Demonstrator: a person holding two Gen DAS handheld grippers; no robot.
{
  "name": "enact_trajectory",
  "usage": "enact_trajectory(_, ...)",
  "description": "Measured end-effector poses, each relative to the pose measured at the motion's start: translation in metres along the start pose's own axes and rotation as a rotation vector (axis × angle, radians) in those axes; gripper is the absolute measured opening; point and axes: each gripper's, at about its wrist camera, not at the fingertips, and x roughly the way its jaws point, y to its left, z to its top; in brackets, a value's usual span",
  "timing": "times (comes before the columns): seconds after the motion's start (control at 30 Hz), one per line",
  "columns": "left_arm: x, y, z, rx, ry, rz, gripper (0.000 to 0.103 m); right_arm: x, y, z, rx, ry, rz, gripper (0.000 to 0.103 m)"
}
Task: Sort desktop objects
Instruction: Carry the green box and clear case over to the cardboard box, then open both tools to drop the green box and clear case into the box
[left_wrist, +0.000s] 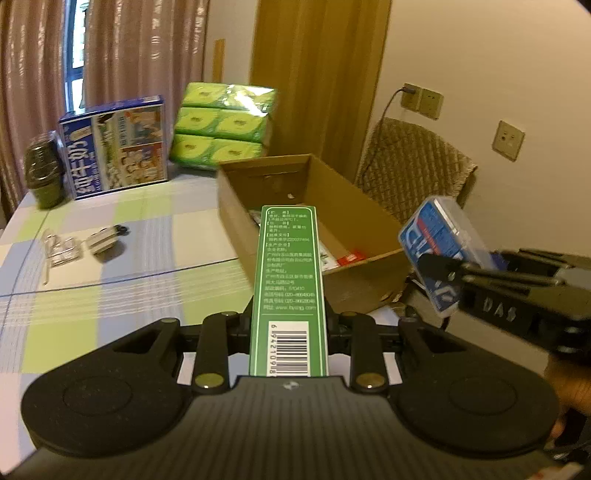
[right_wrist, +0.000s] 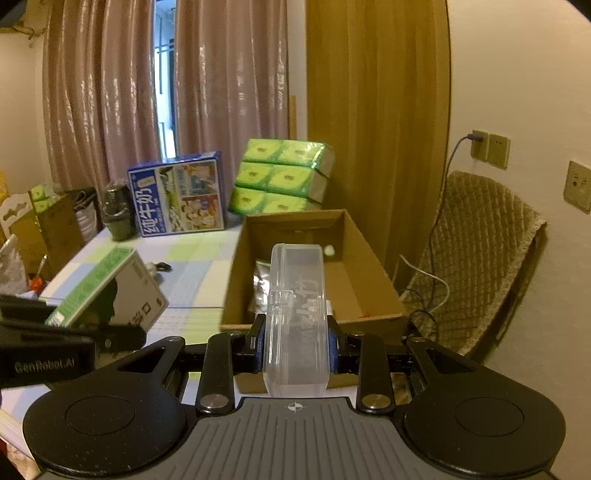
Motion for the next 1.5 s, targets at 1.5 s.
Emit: enact_trajectory(1.5,0.175,0.008,0.103,-0.108,0.055,-0.052,0.026,0.154,-0.071,0.073,0.002,0.098,0.003,0.028)
